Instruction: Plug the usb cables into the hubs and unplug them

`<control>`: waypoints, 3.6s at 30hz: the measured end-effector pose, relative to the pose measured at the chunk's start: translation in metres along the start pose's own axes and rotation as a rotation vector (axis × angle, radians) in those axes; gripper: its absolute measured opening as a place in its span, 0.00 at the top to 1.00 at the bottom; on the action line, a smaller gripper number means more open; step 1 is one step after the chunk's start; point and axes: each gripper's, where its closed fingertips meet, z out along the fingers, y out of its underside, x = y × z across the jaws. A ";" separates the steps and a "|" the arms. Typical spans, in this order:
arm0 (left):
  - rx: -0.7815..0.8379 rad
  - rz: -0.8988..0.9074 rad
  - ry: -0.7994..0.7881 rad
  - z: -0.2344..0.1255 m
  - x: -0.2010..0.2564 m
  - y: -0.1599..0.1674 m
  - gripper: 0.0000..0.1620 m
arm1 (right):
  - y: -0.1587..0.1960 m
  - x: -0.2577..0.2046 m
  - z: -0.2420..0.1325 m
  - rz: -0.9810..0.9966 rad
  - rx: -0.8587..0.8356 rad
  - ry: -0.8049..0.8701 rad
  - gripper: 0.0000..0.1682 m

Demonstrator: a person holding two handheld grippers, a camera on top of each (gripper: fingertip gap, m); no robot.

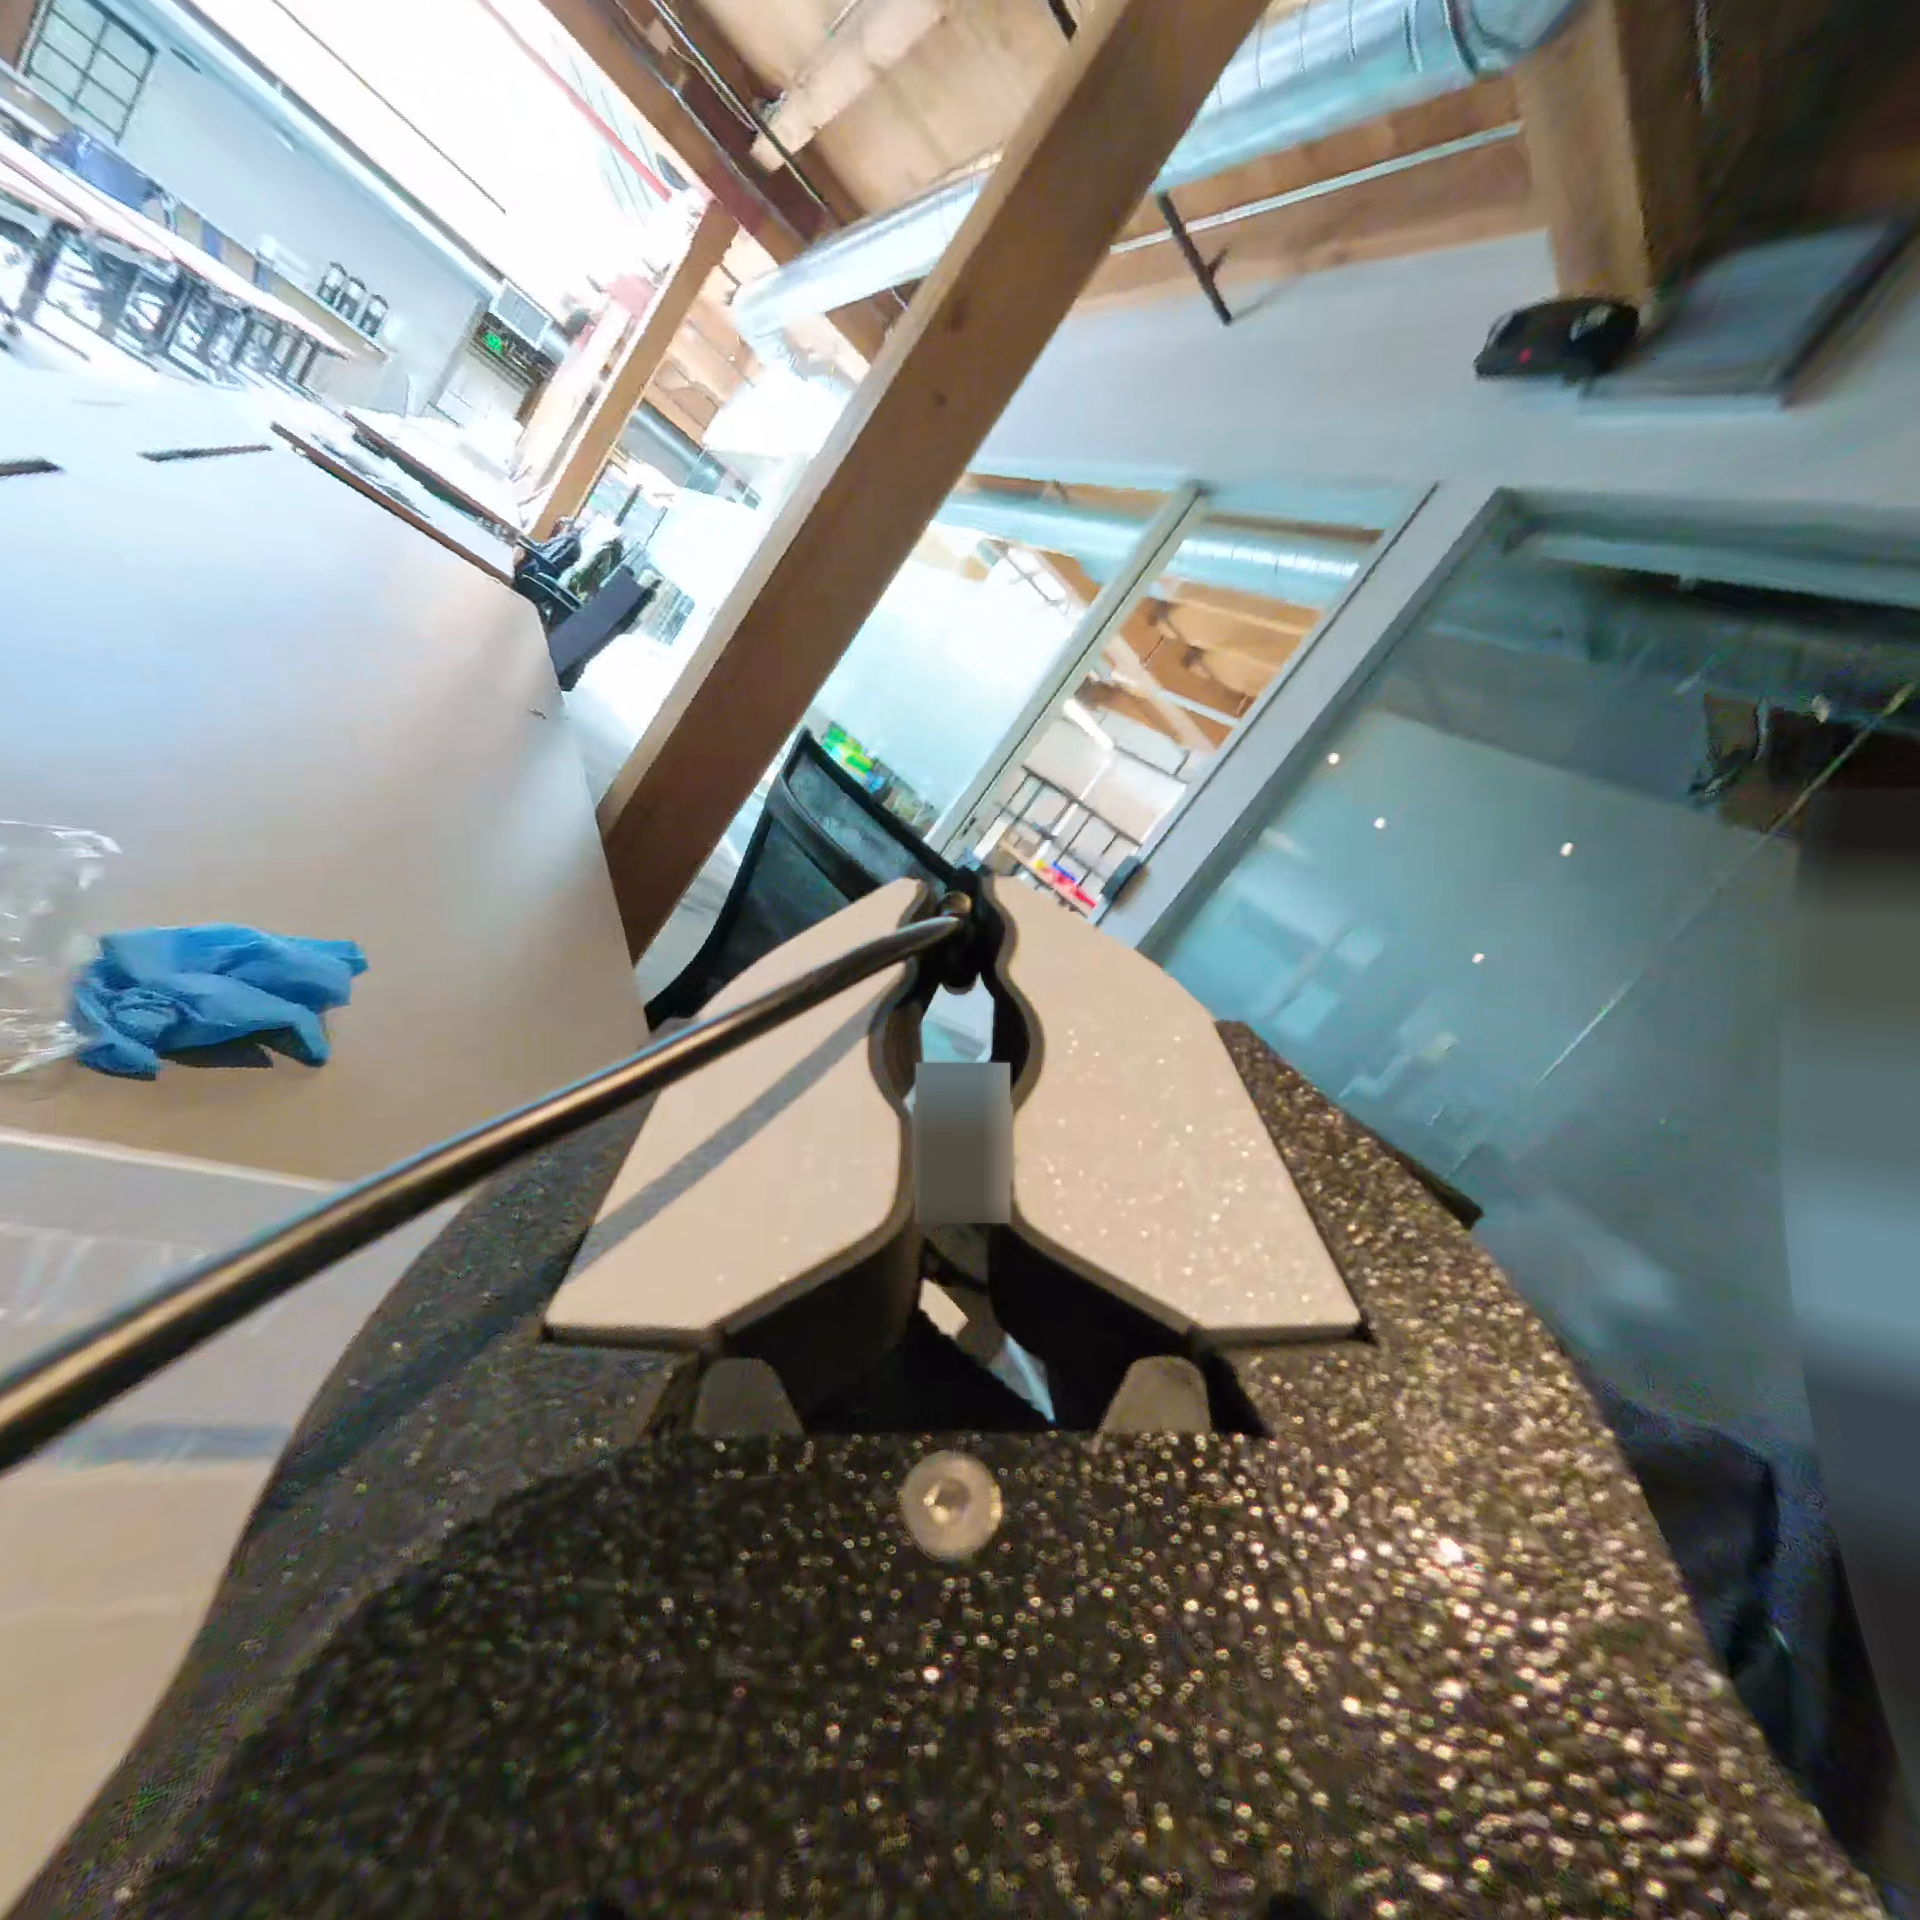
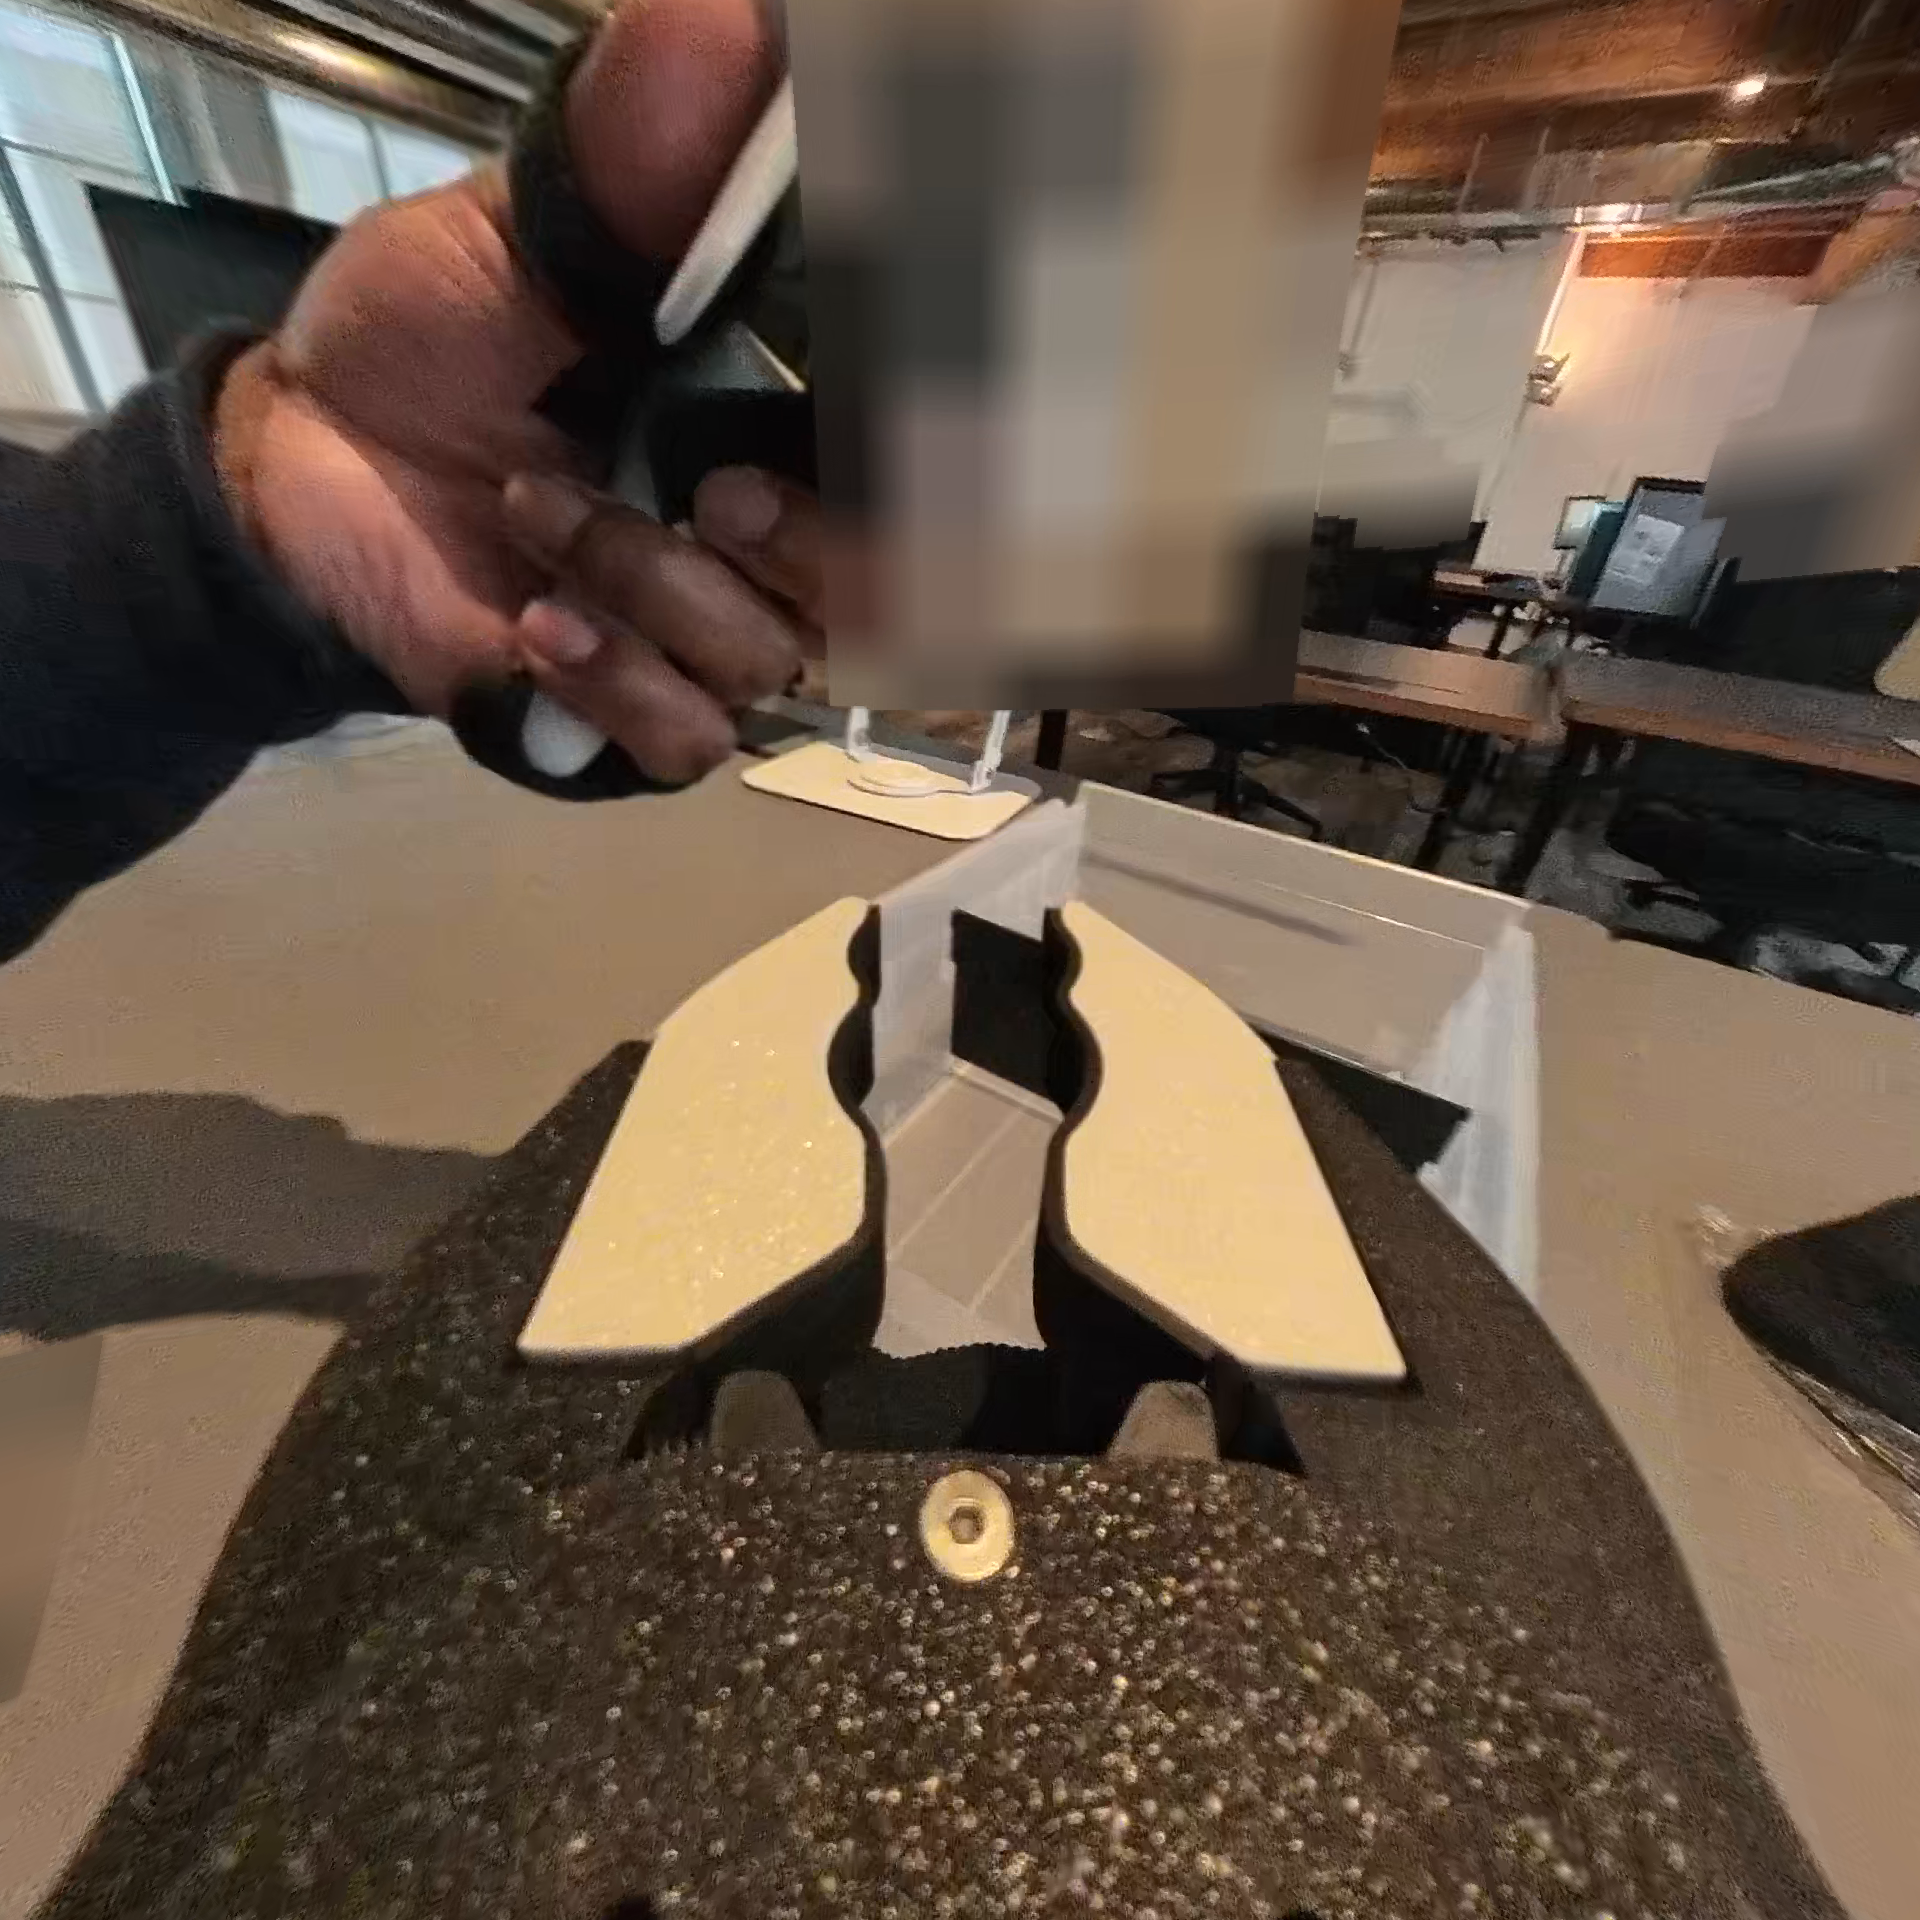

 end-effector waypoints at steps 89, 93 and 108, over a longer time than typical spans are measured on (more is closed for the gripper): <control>0.045 -0.427 -0.118 -0.049 -0.035 0.060 0.59 | 0.096 0.074 0.022 -0.590 -0.771 -0.050 0.95; 0.110 -0.402 -0.150 -0.078 -0.034 0.049 0.60 | 0.094 0.048 0.023 -0.782 -0.800 -0.152 0.95; 0.216 -0.338 -0.177 -0.136 -0.014 0.030 0.61 | 0.139 0.061 0.019 -0.837 -1.192 -0.261 0.74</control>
